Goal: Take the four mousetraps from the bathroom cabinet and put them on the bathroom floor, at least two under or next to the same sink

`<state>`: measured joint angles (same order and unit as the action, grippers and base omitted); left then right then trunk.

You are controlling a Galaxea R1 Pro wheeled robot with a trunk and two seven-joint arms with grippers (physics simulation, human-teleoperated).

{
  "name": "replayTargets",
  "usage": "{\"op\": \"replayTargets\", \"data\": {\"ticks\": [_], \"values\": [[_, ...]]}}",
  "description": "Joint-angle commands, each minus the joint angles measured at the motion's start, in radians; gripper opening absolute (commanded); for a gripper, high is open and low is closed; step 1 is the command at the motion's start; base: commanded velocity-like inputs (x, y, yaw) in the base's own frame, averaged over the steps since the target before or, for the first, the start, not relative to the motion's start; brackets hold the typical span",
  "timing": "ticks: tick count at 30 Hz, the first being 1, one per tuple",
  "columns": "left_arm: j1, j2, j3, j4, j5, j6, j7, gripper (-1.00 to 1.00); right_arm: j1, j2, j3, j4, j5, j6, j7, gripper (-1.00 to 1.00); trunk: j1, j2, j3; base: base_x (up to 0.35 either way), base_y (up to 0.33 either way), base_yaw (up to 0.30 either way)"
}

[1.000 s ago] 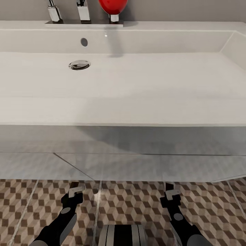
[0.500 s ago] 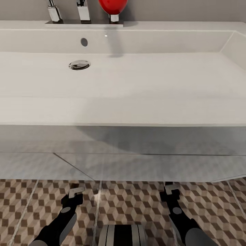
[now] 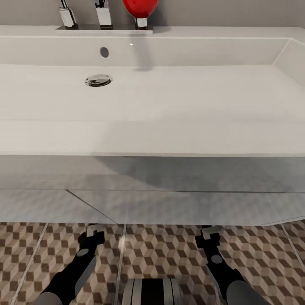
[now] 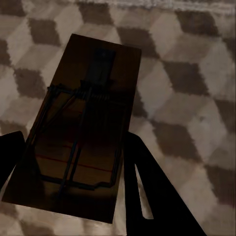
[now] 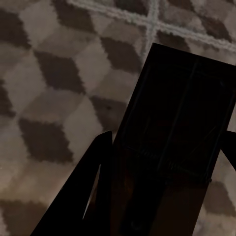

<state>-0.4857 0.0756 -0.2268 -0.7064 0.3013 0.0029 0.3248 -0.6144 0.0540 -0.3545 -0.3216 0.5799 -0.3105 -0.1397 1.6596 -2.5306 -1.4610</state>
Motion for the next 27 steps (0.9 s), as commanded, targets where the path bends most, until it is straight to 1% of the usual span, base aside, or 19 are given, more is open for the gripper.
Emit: {"op": "replayTargets", "data": {"ticks": [1,14,27], "values": [[-0.002,0.002,-0.008,-0.007,0.007,0.001,0.010,-1.00,-0.001,0.001,-0.007,0.001,0.009,-0.004,0.000,-1.00,0.000,0.000,-0.001,0.000,0.000,0.000],[-0.013,0.001,-0.008,-0.017,0.002,-0.001,0.014,-1.00,-0.001,0.001,-0.007,0.001,0.011,-0.004,0.000,-1.00,0.000,0.000,-0.001,0.000,0.000,0.000],[-0.014,-0.001,-0.007,-0.015,0.001,-0.005,0.006,-1.00,-0.001,0.001,-0.007,0.001,0.011,-0.004,0.000,-1.00,0.000,0.000,-0.001,0.000,0.000,0.000]]}}
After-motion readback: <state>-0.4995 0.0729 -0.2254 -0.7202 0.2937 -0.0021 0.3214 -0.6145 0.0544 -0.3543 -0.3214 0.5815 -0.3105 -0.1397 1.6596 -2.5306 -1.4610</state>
